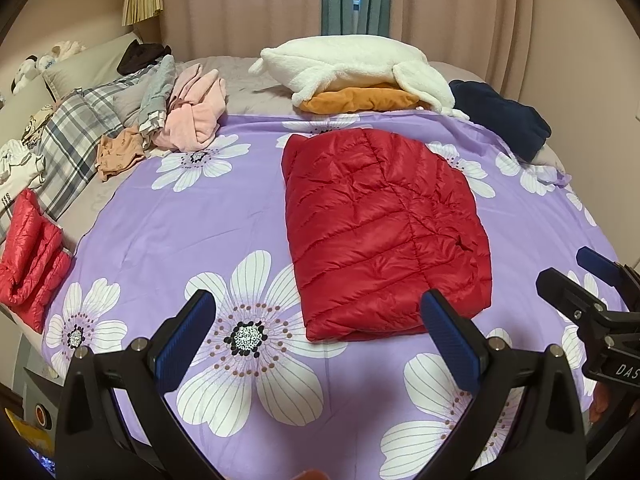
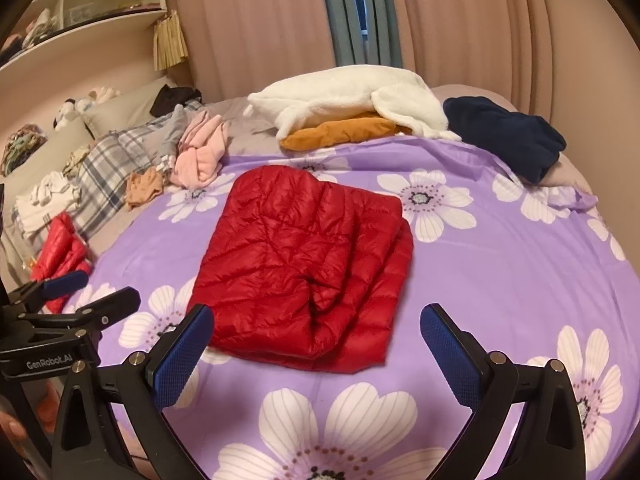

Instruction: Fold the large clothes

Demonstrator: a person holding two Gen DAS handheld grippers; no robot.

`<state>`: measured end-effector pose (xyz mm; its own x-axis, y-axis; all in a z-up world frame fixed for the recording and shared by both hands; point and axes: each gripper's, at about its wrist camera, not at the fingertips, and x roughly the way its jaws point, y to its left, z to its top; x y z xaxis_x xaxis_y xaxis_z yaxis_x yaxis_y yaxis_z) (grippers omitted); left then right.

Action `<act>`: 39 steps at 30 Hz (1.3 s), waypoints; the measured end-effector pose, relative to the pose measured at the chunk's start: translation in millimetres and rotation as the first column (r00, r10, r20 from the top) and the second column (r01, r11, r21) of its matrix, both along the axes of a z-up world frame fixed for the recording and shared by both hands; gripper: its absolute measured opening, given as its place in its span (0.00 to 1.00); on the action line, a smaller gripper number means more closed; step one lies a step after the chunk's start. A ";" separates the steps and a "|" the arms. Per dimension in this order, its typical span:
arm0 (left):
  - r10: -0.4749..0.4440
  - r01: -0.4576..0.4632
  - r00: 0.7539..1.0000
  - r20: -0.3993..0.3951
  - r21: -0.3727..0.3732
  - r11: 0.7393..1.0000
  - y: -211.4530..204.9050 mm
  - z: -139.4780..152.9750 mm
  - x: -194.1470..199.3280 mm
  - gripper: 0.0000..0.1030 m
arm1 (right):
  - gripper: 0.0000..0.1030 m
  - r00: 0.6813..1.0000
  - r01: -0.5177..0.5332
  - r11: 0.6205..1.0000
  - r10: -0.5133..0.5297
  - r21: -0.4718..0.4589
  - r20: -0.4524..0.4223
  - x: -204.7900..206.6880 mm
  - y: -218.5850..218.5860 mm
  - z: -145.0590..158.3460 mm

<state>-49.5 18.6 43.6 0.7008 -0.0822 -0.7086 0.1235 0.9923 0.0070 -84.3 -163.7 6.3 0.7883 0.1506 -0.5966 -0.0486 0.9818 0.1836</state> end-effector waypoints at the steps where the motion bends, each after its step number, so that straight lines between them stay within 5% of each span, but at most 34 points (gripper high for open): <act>1: 0.001 -0.001 1.000 0.000 0.000 1.000 -0.1 0.0 -0.1 1.00 | 0.99 1.000 0.000 1.000 0.000 0.000 0.000 0.1 -0.1 -0.1; 39: -0.006 0.006 1.000 -0.017 -0.001 1.000 1.9 -8.7 11.7 1.00 | 0.99 1.000 -0.003 1.000 0.003 0.000 -0.010 9.8 -0.5 -5.7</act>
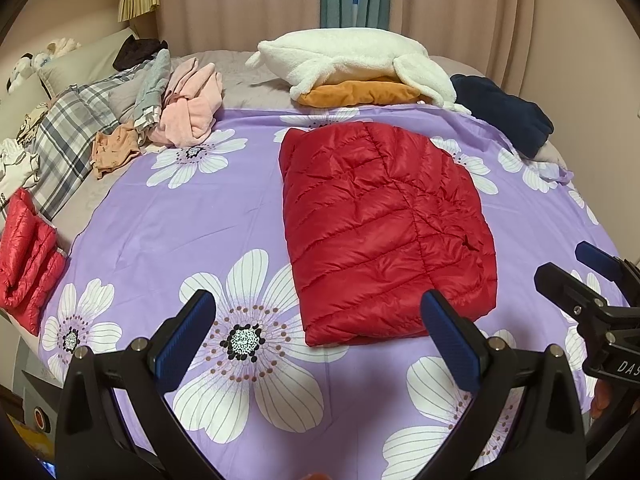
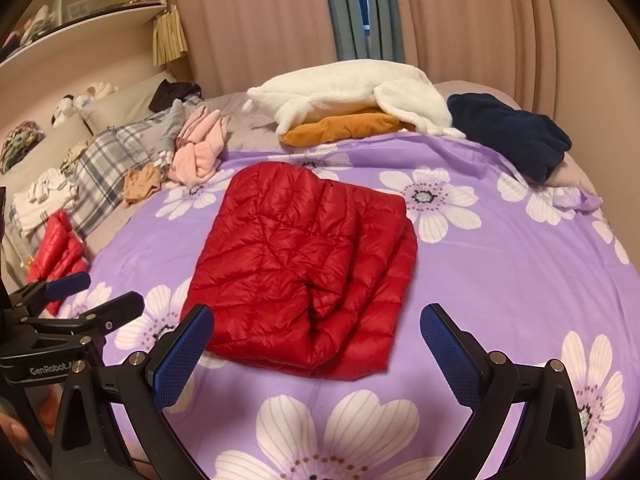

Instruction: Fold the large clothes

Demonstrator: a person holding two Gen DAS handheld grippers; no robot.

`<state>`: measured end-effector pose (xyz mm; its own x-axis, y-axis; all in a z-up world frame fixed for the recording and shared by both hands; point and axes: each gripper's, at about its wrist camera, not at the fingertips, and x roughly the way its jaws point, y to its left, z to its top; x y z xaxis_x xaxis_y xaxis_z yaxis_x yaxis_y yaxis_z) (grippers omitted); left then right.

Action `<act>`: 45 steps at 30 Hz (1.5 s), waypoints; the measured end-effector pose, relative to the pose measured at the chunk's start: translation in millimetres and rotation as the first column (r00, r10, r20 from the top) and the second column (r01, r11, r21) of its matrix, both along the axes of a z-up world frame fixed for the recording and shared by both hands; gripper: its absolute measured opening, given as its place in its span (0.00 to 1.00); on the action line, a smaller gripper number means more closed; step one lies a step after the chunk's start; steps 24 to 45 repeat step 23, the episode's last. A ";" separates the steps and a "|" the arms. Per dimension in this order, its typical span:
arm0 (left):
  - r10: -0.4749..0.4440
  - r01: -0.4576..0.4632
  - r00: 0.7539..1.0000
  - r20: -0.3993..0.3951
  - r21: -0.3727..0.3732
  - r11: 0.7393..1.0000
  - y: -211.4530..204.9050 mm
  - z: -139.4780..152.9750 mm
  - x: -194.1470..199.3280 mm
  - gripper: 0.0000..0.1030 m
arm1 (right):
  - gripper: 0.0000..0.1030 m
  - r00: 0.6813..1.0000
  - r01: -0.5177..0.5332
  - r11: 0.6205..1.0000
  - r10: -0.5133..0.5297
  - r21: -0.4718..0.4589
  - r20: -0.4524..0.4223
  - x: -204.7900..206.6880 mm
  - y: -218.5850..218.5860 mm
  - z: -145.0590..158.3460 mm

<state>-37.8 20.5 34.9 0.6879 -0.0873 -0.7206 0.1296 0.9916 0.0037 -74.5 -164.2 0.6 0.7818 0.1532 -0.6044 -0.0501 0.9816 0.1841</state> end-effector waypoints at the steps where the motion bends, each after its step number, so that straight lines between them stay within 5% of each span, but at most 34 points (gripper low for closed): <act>1: 0.000 0.000 1.000 0.000 0.000 1.000 0.2 -0.4 0.2 1.00 | 0.99 1.000 0.000 1.000 0.000 0.000 0.001 0.3 0.2 -0.8; 45: 0.014 -0.014 1.000 0.001 0.001 1.000 1.8 -1.4 2.6 1.00 | 0.99 1.000 -0.005 1.000 0.005 -0.003 0.003 1.9 2.5 -1.3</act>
